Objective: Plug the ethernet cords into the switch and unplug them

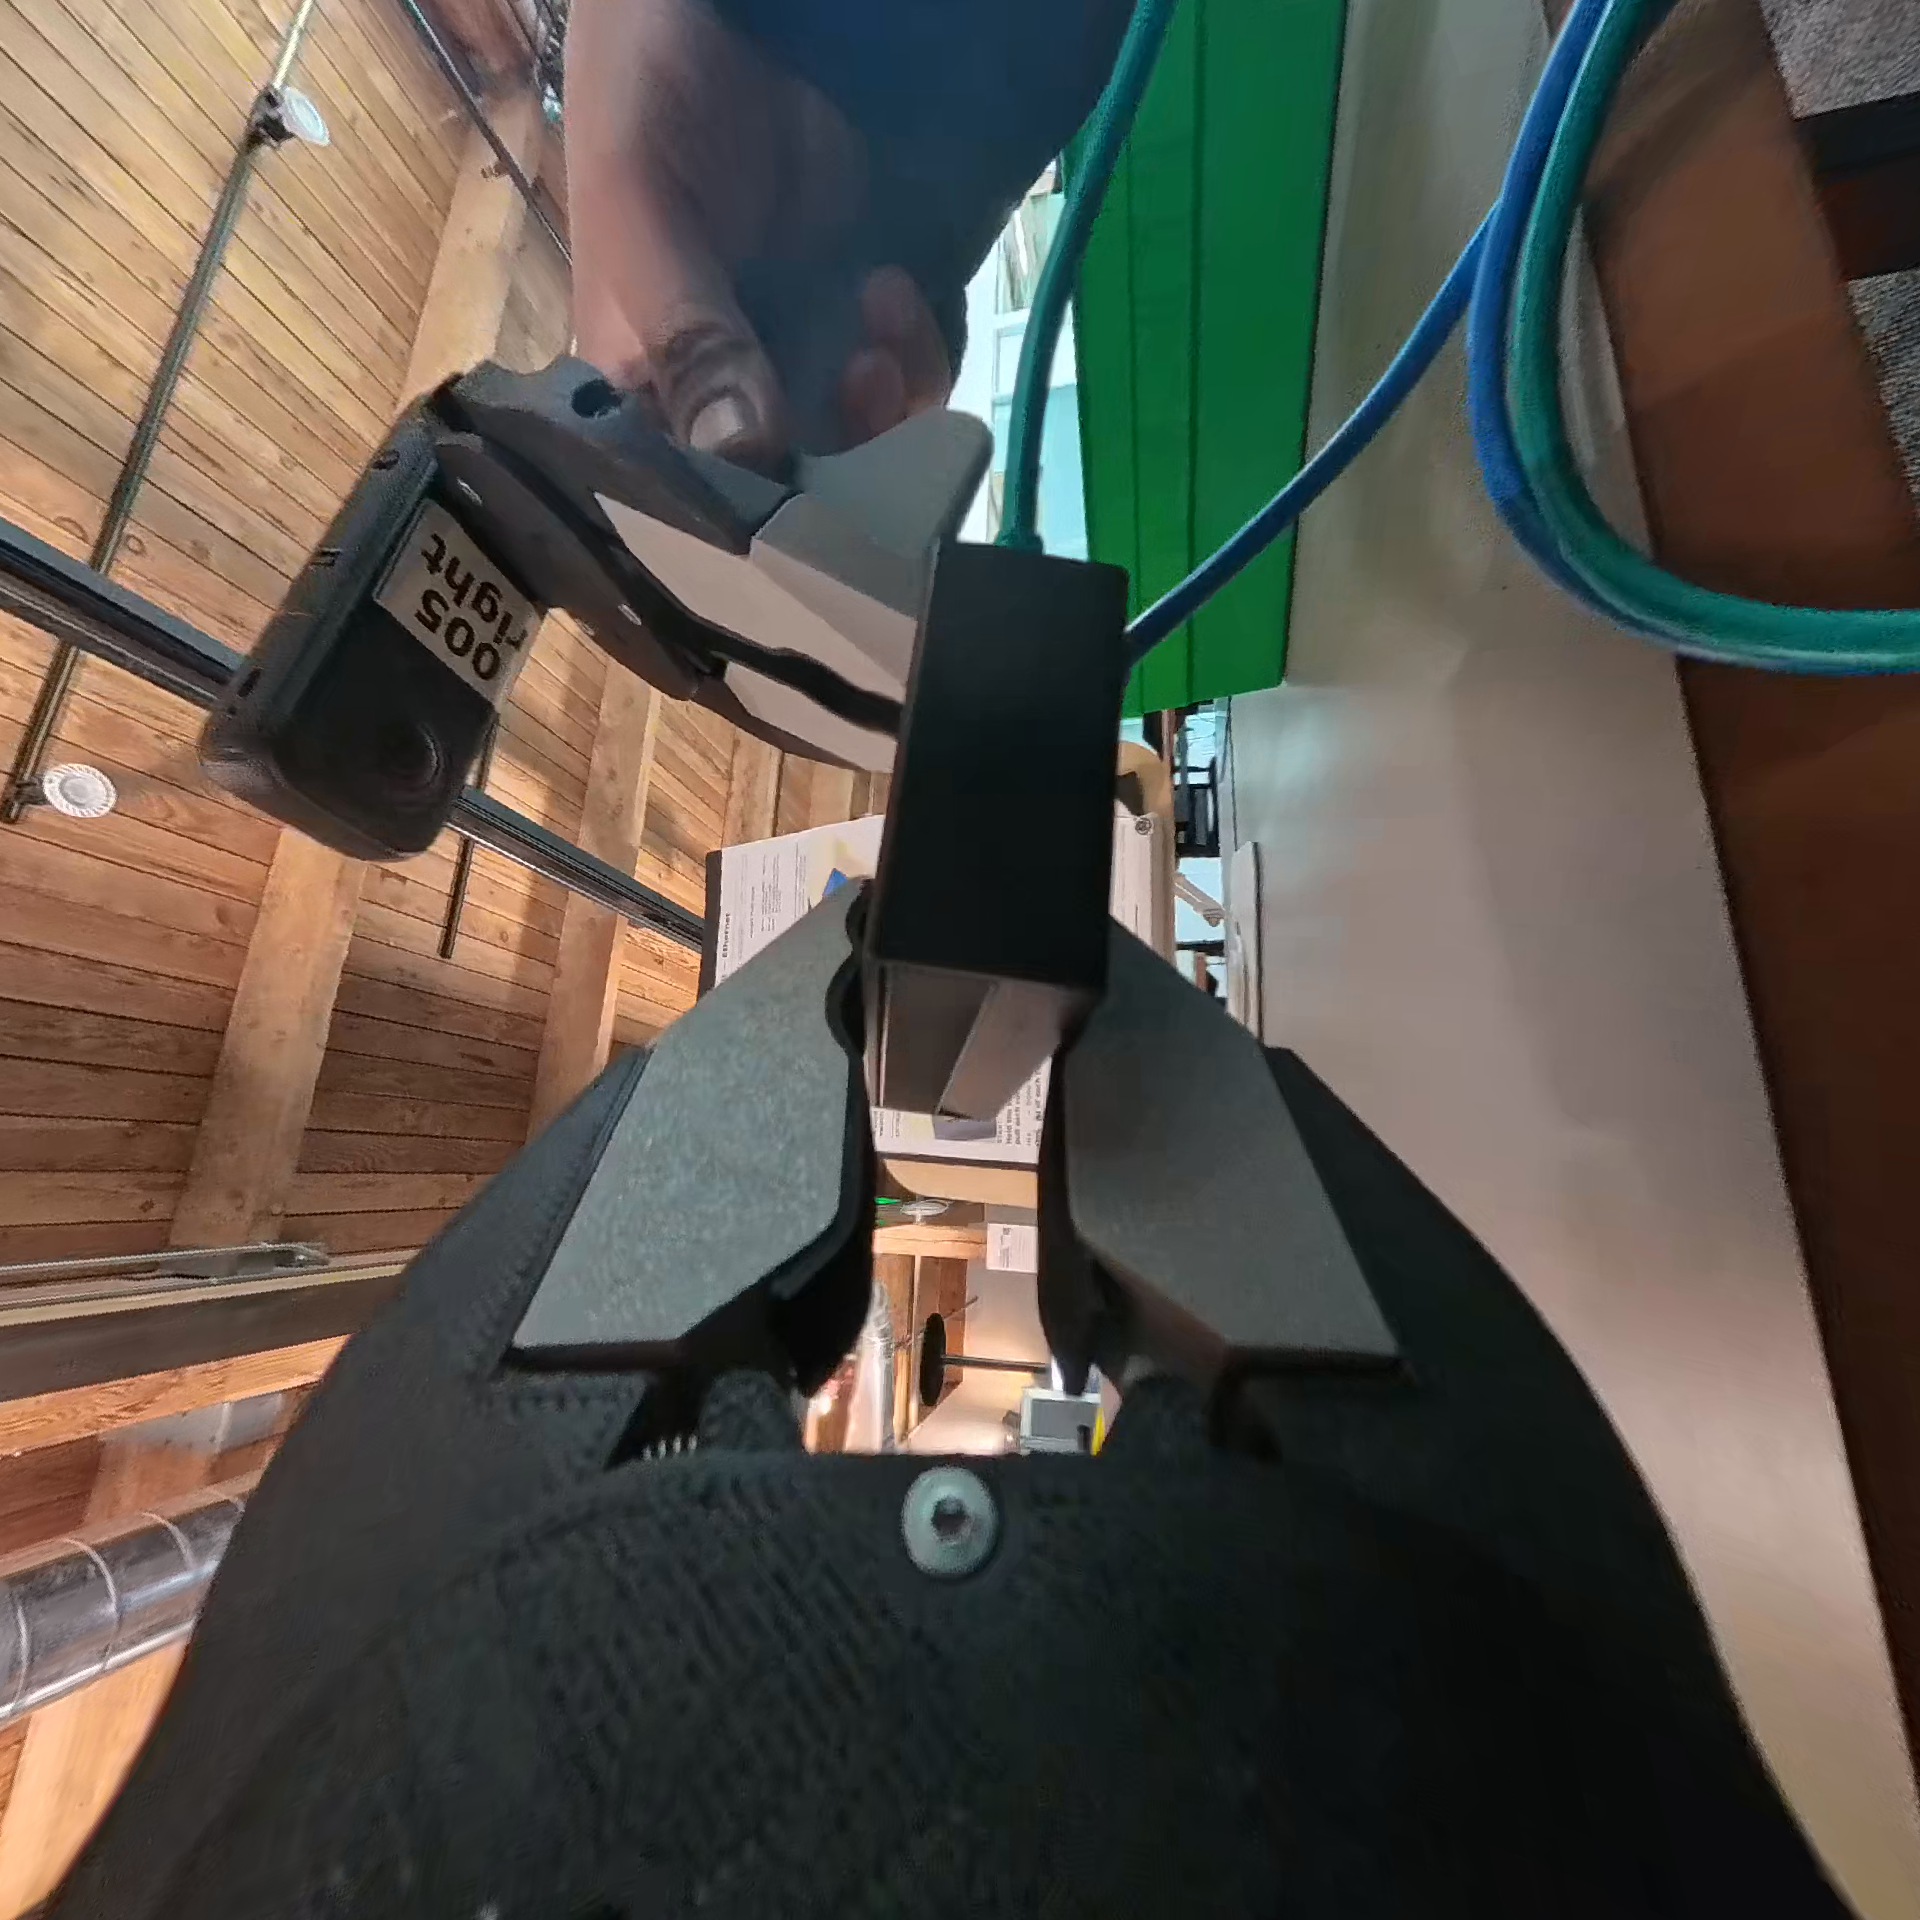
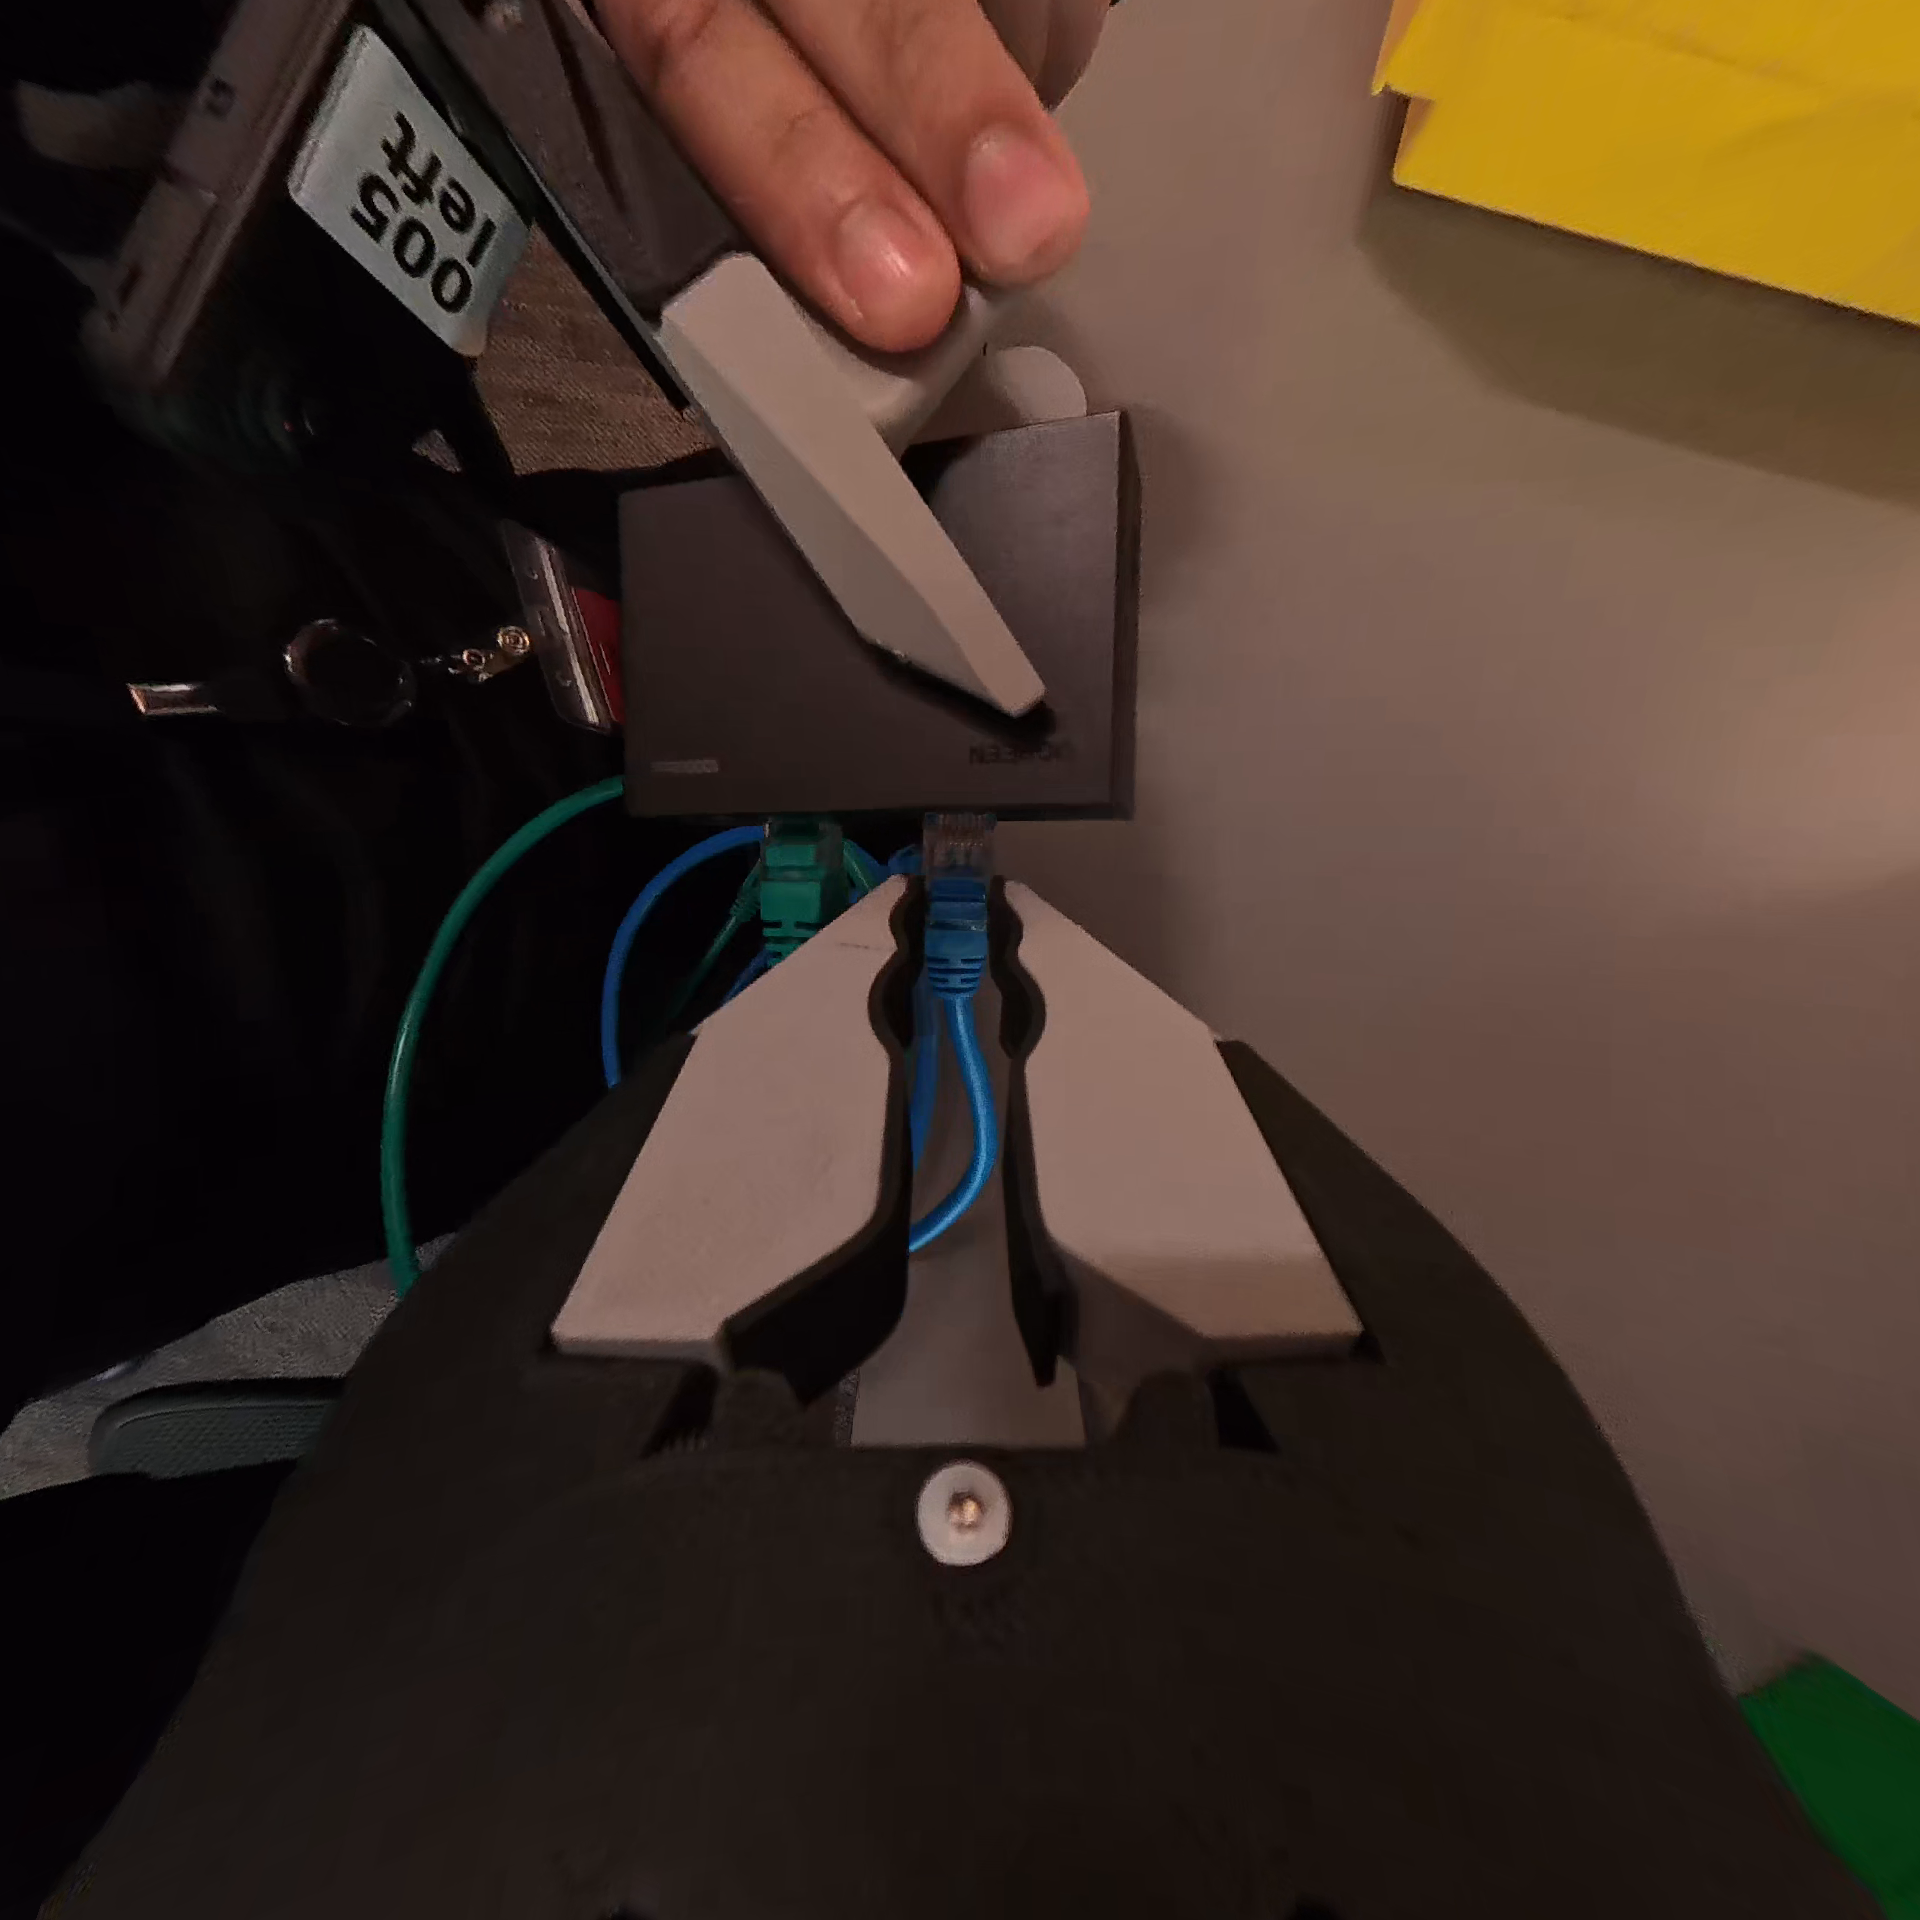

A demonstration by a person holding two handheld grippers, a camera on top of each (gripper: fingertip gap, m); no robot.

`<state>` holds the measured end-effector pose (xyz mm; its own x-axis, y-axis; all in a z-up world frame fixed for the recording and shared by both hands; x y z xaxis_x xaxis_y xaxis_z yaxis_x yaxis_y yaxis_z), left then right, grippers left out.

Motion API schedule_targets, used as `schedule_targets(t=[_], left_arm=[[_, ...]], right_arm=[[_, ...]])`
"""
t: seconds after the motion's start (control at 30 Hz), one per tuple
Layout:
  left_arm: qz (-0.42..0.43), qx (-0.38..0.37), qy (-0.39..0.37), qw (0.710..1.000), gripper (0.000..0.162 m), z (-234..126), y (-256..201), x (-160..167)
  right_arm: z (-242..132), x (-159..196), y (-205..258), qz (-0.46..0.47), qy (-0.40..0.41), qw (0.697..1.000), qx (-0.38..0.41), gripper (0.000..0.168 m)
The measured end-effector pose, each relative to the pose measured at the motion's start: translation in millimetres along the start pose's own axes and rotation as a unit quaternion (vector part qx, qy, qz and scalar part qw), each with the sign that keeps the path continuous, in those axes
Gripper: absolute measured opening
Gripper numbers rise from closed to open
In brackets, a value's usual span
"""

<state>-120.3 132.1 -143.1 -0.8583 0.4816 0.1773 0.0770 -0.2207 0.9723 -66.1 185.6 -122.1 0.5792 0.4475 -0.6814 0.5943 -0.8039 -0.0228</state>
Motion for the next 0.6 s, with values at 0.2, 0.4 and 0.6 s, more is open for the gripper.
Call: schedule_targets(t=[0.2,0.4,0.6], left_arm=[[0.017,0.026,0.005,1.000,0.027,3,-8,-4],[-0.016,0.039,0.003,0.999,0.027,5,-15,-3],[-0.038,0.053,0.024,0.998,0.027,0,-30,18]], right_arm=[[4,7,-1,-0.021,0.035,0.999,0.018,0.008],[7,10,-6,-0.027,0.043,0.998,0.031,0.008],[7,18,-49,0.037,-0.009,0.998,0.053,0.009]])
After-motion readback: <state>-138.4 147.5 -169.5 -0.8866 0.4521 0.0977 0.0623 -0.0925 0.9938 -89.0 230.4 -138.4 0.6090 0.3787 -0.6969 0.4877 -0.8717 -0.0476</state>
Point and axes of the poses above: each gripper's, where its closed fingertips meet, z out along the fingers, x out of its underside, y = z × x across the jaws, the point moved 5 cm from there along -z, back along the fingers, and after that the axes turned 11 degrees about -y, right-handed, at the moved point
